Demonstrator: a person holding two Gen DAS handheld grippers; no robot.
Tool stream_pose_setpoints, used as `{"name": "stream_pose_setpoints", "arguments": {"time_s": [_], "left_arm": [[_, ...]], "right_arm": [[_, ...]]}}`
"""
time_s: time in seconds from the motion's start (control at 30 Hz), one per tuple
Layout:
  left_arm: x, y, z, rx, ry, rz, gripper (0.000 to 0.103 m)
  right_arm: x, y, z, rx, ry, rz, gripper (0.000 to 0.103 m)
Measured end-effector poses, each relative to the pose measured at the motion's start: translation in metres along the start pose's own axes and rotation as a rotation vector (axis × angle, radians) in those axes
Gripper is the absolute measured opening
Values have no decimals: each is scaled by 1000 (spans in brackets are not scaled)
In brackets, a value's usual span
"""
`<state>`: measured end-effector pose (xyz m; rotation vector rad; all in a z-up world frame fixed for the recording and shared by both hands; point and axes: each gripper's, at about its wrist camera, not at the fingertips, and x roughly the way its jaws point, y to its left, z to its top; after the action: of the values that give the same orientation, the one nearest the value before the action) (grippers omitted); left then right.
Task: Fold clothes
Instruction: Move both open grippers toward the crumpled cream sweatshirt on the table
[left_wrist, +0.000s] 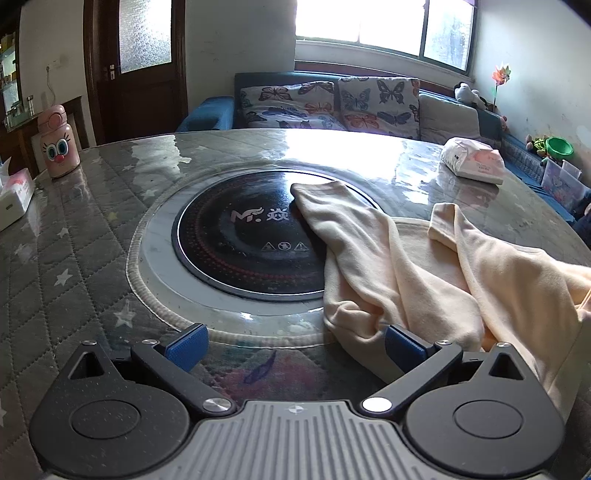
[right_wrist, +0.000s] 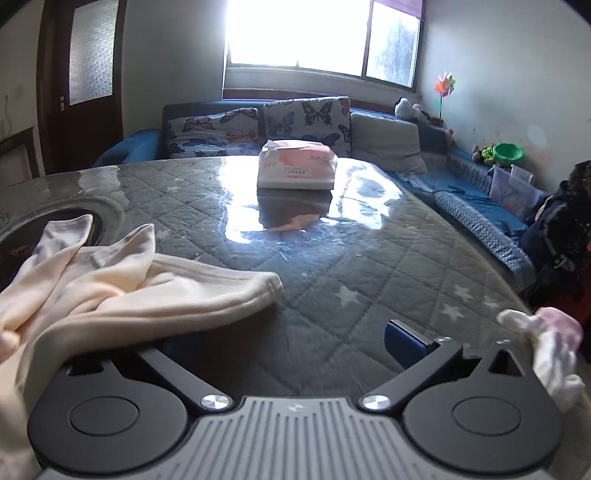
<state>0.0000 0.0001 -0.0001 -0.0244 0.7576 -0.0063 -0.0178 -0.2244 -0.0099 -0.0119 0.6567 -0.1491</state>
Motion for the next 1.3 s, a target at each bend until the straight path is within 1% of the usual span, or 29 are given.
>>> {"name": "stream_pose_setpoints", "arguments": {"time_s": [0.2,0.27,0.37,0.43,0.73,1.3], "left_arm": [[0,3,-1,-32,17,-20,103],[1,3,-2,-42,22,-27,103],[0,4,-2,-47,26,-32,103],[-7,3,-5,-41,20,-27,103],[-17,-1,-12,-14,10,-10,103],[-31,-10,-23,20,12,-12,103]], "right_arm": [[-7,-6,-4,34,-70,2,103],[-23,-7,-11,30,-102,-6,103],[-56,-16,-25,52,-126,-16,103],[-62,-10,-24,49,-112,-18,103],[-73,8,-32,11,-79,39,103],[-90,35,-50,-31,-32,131,103]]}}
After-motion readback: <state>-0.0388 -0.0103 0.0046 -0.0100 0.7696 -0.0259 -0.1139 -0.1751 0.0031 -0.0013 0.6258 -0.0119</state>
